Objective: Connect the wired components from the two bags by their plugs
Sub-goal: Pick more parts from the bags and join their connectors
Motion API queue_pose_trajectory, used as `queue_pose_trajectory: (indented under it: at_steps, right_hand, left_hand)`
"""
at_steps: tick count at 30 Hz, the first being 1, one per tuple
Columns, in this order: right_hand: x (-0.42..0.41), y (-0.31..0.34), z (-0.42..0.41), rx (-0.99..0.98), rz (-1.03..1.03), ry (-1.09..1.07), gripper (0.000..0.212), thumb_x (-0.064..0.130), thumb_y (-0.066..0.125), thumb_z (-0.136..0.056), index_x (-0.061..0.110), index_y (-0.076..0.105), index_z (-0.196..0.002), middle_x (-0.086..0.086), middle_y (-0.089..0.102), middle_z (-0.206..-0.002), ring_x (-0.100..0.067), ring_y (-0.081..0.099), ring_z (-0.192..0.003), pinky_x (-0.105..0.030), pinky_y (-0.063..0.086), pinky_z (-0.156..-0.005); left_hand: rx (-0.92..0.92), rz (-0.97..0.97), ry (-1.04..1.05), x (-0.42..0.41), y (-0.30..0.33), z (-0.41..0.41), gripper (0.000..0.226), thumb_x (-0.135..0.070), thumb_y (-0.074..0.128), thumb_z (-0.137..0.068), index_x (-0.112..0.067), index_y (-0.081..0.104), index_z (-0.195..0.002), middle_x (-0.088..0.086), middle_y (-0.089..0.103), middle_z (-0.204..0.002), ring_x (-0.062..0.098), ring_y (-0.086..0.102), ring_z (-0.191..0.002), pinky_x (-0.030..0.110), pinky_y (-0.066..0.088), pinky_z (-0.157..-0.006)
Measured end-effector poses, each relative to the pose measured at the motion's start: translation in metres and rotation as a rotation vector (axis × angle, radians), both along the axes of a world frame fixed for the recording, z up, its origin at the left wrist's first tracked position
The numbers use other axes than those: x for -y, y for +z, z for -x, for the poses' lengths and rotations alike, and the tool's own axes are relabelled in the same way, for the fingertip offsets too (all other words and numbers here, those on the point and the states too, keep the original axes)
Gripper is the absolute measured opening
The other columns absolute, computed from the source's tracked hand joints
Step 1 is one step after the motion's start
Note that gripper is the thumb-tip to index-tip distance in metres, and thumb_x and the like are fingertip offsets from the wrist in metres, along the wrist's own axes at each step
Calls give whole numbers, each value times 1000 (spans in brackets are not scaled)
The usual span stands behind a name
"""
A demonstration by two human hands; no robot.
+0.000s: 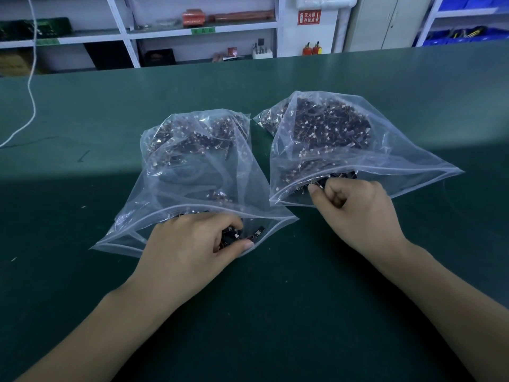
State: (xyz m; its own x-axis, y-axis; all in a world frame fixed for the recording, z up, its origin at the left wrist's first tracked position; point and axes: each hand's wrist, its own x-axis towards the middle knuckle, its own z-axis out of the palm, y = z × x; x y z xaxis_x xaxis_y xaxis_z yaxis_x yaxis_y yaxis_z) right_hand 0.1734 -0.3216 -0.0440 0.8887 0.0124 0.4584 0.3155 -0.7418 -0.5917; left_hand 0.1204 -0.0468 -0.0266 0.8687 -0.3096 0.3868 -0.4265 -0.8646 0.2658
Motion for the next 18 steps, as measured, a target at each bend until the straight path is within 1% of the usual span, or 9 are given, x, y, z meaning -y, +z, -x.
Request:
queue_pose_trajectory:
  at_steps: [4,7,9,12,13,15,16,18]
  right_hand:
    - [-3,0,3,10,-28,30,59,34,71,-99,18,31,-59,4,32,-48,-18,29,-50,-31,30,-57]
    - [-4,-1,5,37,-47,60,60,33,72,-99,19,30,-59,4,31,-48,-16,27,-50,-30,30,-56]
    - [-6,0,6,67,-46,97,59,32,72,-99,19,31,-59,4,29,-48,-15,27,-49,-30,30,-54]
    - [-7,1,7,142,-52,186,58,33,72,-100,18,35,-58,5,28,-49,-14,27,-47,-28,28,-52]
    - [-7,1,7,162,-63,226,56,34,71,-100,18,38,-59,7,30,-49,-13,29,-47,-26,28,-52]
    - [-8,3,9,200,-76,323,45,34,70,-101,18,51,-63,15,36,-53,-9,38,-48,-20,30,-54]
    - [-9,4,10,206,-78,374,36,34,70,-101,19,59,-69,20,40,-56,-7,43,-50,-17,32,-55]
    - [-12,5,13,177,-70,465,24,37,70,-101,20,71,-84,24,47,-63,-6,49,-53,-16,36,-56]
  left_hand:
    - [-9,-3,5,2,2,1,16,-54,72,-84,-39,73,-80,-24,33,-52,-11,42,-55,23,46,-54]
    - [-5,-12,21,3,2,1,18,-52,73,-84,-38,70,-73,-22,34,-52,-8,44,-54,21,39,-51]
    - [35,-5,11,2,2,2,19,-49,76,-85,-37,69,-72,-21,34,-54,-2,45,-53,20,36,-49]
    - [141,45,-42,1,2,1,23,-43,81,-94,-32,73,-76,-18,42,-58,3,46,-54,26,43,-45]
    - [173,69,-65,1,3,1,21,-41,81,-95,-31,75,-78,-19,44,-61,2,47,-55,28,45,-46]
    - [224,102,-106,2,2,2,17,-38,78,-95,-30,78,-80,-21,49,-66,0,48,-58,28,48,-48]
    - [241,109,-123,2,1,2,17,-37,77,-96,-29,78,-81,-20,52,-68,0,50,-60,29,48,-48]
    - [263,113,-165,3,0,2,19,-37,76,-98,-28,78,-82,-19,58,-71,2,52,-61,30,48,-49]
